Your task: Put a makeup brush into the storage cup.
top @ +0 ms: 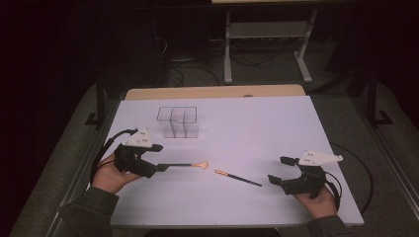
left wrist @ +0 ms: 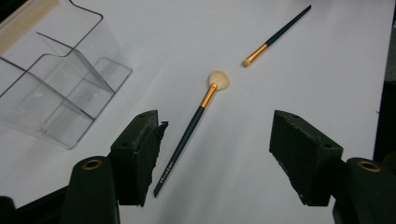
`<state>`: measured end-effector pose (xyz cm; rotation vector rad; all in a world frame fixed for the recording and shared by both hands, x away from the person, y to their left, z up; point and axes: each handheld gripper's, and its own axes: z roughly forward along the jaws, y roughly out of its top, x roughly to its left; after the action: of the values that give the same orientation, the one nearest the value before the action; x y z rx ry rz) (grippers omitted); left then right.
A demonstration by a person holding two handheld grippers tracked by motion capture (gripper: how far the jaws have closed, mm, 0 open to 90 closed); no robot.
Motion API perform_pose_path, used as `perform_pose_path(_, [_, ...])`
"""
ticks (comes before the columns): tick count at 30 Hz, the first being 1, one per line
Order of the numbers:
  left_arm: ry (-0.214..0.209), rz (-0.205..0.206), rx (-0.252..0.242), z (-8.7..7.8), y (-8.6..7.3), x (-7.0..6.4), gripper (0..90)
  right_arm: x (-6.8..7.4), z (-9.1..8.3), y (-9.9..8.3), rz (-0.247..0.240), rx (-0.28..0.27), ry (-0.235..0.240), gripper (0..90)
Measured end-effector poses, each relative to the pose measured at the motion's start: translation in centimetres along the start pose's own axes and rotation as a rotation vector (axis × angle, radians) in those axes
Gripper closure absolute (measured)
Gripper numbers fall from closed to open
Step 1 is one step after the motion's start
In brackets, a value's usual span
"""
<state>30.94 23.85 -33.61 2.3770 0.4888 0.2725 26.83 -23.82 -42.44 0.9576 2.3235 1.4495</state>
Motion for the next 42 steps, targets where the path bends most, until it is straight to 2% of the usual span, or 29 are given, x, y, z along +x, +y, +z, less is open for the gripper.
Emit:
perform_pose_path(6, [-0.014,0.015,0.055,1.6,0.6,0.7,37.8,0.0,0.1,0.1,-0.006,0.000,0.002,15.9])
perform_pose_path(7, [-0.034,0.023,0.078,2.3,0.7,1.0,38.1,0.1,0.2,0.2,-0.003,0.002,0.009,15.8])
perform_pose_path(8, [-0.034,0.023,0.078,2.3,0.7,1.0,38.8,0.1,0.2,0.2,-0.003,0.002,0.009,15.8])
perform_pose_path(9, [-0.057,0.028,0.101,2.9,0.9,1.4,39.1,0.2,0.3,0.2,-0.005,0.003,0.014,15.8])
perform_pose_path(16, [-0.081,0.025,0.126,4.6,1.3,2.2,42.9,0.3,0.5,0.3,-0.008,0.018,0.019,15.8])
perform_pose_path(18, [-0.114,0.030,0.148,5.6,1.5,2.4,47.9,0.3,0.6,0.4,-0.008,0.018,0.018,15.8])
perform_pose_path(19, [-0.114,0.030,0.148,5.6,1.5,2.4,49.2,0.3,0.6,0.4,-0.006,0.019,0.019,15.7])
perform_pose_path(25, [-0.139,0.080,0.224,7.3,2.1,2.7,54.4,0.4,0.8,0.4,-0.015,0.029,0.028,15.6])
perform_pose_path(31, [-0.152,0.066,0.240,8.4,1.7,3.5,55.7,0.7,0.7,0.7,-0.022,0.012,0.044,16.7])
perform_pose_path(38, [-0.168,0.062,0.262,9.1,1.5,3.7,58.2,0.8,1.2,0.8,-0.038,0.036,0.047,16.6])
perform_pose_path(42, [-0.192,0.036,0.283,10.0,1.4,3.9,58.5,0.7,1.0,0.8,-0.042,0.029,0.039,16.6])
